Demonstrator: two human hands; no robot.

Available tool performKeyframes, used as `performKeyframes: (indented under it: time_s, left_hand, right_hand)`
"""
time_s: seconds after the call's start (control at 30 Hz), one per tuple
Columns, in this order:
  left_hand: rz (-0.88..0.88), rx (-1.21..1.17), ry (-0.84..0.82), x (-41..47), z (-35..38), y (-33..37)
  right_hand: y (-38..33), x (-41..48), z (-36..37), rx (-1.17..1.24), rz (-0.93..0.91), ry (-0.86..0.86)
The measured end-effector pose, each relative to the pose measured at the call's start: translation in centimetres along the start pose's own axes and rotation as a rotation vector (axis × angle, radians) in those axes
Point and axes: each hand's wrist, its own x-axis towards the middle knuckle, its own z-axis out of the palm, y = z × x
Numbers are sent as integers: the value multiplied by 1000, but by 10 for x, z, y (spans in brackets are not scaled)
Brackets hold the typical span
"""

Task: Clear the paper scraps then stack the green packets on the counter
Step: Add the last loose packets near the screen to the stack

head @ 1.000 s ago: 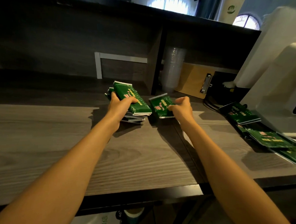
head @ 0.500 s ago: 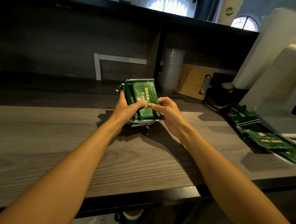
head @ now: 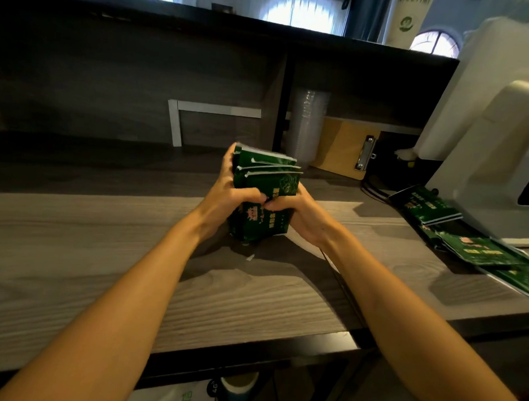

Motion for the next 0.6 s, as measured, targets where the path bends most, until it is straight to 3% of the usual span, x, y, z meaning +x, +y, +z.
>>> performKeyframes:
  time_s: [0.17,0.6]
  left_hand:
    - [11,-74,93,-4,5,1]
    - [2,-122,67,-4,20,-6]
  right_hand:
    - [2,-3,1,31,-6,-44]
    - [5,-6,9,83,39,52]
